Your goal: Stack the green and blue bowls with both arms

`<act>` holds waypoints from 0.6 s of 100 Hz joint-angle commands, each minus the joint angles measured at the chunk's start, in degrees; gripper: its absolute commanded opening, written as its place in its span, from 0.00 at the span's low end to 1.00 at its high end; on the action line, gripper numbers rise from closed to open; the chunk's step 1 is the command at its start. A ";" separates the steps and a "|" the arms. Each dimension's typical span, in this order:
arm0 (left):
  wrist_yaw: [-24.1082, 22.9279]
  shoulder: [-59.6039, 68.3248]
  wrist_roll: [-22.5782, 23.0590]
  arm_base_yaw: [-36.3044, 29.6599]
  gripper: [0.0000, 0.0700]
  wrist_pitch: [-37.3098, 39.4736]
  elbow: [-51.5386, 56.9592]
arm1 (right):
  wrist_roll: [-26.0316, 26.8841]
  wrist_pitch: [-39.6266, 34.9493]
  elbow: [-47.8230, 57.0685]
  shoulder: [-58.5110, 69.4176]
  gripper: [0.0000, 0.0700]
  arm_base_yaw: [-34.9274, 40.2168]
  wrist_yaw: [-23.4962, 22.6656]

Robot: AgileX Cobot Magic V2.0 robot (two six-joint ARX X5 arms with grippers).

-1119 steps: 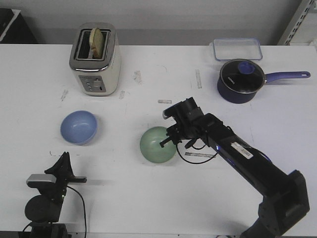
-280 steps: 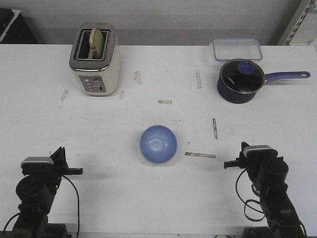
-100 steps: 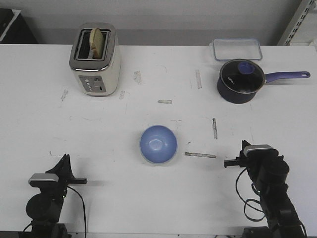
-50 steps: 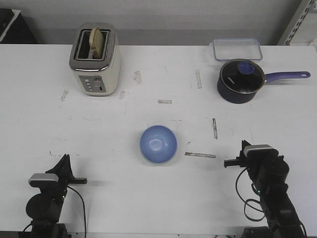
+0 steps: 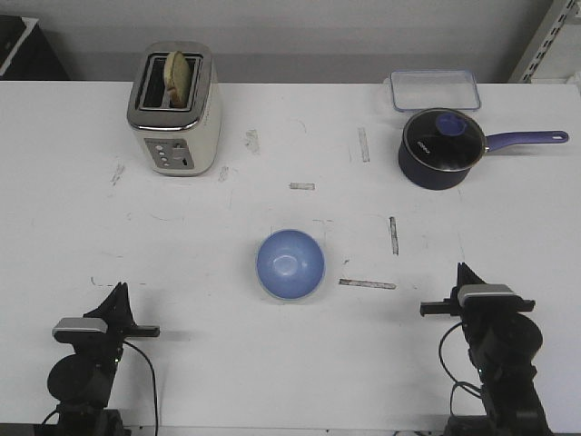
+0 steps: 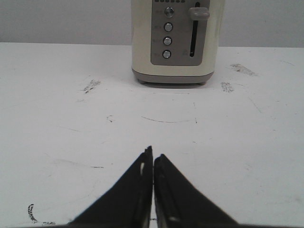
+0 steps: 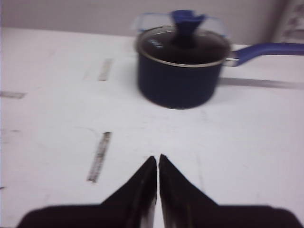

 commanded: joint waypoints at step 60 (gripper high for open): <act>-0.07 -0.11 0.26 0.04 0.00 0.85 -1.22 | 0.17 3.26 -19.98 -25.81 0.00 -1.27 0.17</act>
